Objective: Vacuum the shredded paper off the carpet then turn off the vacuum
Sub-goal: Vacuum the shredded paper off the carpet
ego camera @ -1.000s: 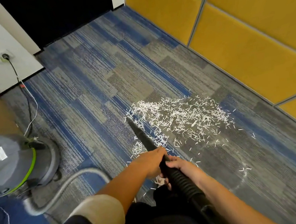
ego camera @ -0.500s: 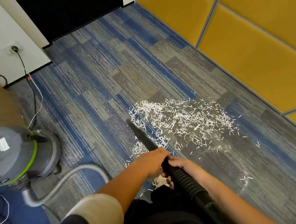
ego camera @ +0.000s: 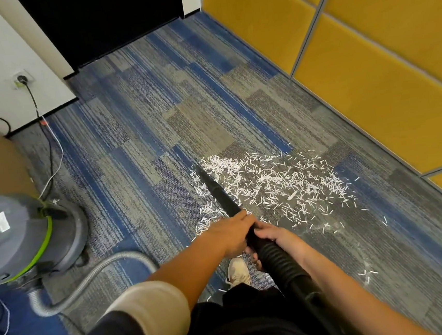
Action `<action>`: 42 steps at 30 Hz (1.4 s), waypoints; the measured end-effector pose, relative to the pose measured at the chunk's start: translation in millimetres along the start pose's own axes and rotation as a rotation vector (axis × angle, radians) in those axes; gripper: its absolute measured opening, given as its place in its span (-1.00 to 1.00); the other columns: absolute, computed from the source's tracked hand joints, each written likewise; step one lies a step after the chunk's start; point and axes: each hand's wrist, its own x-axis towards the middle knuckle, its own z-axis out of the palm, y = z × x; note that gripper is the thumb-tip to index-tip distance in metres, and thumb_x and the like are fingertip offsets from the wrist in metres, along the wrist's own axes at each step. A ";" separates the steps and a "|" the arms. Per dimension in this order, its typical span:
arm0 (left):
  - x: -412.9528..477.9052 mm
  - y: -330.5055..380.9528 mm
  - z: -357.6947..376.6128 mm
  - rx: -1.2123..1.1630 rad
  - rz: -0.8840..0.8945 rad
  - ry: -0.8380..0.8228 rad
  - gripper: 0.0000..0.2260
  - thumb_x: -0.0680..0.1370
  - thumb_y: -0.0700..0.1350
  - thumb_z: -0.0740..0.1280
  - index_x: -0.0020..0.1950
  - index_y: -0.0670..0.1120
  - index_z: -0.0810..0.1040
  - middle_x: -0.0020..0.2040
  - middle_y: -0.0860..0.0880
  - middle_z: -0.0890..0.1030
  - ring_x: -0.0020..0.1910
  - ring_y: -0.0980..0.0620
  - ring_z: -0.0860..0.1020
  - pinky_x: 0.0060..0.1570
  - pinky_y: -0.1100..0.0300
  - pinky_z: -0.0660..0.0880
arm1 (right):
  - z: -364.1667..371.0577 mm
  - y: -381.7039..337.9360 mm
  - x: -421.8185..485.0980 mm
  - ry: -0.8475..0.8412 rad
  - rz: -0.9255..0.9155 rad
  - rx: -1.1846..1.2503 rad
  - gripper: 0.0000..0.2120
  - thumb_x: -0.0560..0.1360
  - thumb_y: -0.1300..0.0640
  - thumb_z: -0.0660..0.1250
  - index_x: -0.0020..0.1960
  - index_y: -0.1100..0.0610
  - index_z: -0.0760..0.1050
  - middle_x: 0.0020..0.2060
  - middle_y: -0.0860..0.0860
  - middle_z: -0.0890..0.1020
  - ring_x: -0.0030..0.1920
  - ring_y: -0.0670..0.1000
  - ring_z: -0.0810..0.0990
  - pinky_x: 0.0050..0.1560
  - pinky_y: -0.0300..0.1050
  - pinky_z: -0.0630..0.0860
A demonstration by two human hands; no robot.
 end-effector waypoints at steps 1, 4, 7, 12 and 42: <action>1.1 1.2 0.7 0.000 -0.002 -0.001 -0.57 0.56 -0.21 0.26 0.39 -0.01 0.24 0.35 -0.02 0.30 0.25 -0.11 0.45 0.06 0.04 0.40 | -1.0 -1.1 1.2 0.004 -0.003 -0.021 -0.90 0.59 0.27 0.11 0.09 0.17 0.29 -0.36 0.23 0.47 -0.55 0.08 0.49 -0.54 -0.12 0.51; 3.3 -0.7 3.2 0.008 -0.026 -0.003 -0.52 0.55 -0.22 0.28 0.42 -0.02 0.21 0.37 -0.02 0.28 0.22 -0.12 0.47 0.01 0.05 0.42 | 1.7 -5.4 6.1 0.008 -0.016 -0.093 -0.94 0.60 0.30 0.09 0.02 0.19 0.32 -0.37 0.21 0.45 -0.58 0.07 0.49 -0.56 -0.13 0.51; 3.4 -9.8 2.9 0.006 -0.066 -0.004 -0.50 0.54 -0.20 0.30 0.43 -0.03 0.20 0.36 -0.02 0.28 0.21 -0.14 0.48 0.07 -0.01 0.47 | 9.6 -8.7 16.6 0.009 -0.024 -0.158 -0.90 0.59 0.32 0.09 0.01 0.17 0.34 -0.37 0.20 0.44 -0.58 0.06 0.49 -0.56 -0.15 0.50; 2.8 -17.3 0.2 0.007 -0.094 -0.003 -0.47 0.56 -0.22 0.27 0.47 -0.03 0.15 0.42 -0.04 0.22 0.30 -0.14 0.43 0.19 -0.06 0.45 | 13.6 -13.4 22.5 0.009 0.022 -0.128 -0.86 0.60 0.29 0.10 0.11 0.13 0.34 -0.37 0.20 0.46 -0.57 0.07 0.50 -0.56 -0.15 0.51; 14.6 6.0 -15.1 -0.277 0.099 -0.098 -0.42 0.49 -0.32 0.30 0.45 0.05 0.29 0.39 -0.03 0.27 0.35 -0.08 0.34 0.38 -0.02 0.28 | 2.1 -21.8 10.7 0.117 0.065 -0.064 -0.86 0.50 0.36 0.06 -0.16 0.29 0.37 -0.45 0.18 0.47 -0.57 0.04 0.49 -0.56 -0.22 0.49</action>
